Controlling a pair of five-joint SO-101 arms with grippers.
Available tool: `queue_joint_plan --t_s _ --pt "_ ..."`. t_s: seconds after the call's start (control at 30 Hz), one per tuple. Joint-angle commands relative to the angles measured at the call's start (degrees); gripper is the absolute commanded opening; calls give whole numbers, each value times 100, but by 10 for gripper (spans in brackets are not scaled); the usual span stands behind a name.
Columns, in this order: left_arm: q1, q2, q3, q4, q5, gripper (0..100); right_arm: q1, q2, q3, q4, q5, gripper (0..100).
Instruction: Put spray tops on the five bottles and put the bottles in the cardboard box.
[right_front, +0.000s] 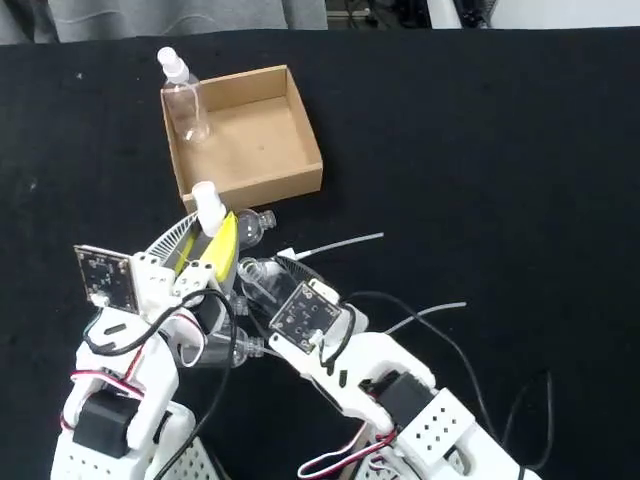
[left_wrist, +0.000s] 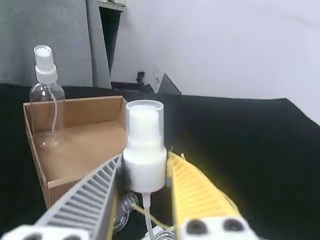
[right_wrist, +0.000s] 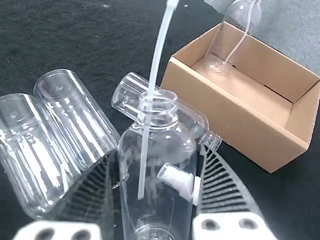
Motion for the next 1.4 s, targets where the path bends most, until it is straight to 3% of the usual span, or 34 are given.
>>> queue_joint_plan --t_s 0.0,0.33,0.6,1.13,1.37 --pt "48 -35 -57 9 44 30 220 -101 -13 -132 18 88" --pt "57 -26 136 9 44 30 237 -101 -13 -281 9 88" --pt "637 -26 382 -18 -396 30 237 -101 -13 -281 9 87" --pt "611 -26 374 9 -396 30 237 -101 -13 -281 9 87" --pt "611 -18 321 193 -396 107 237 -101 -13 -281 9 87"
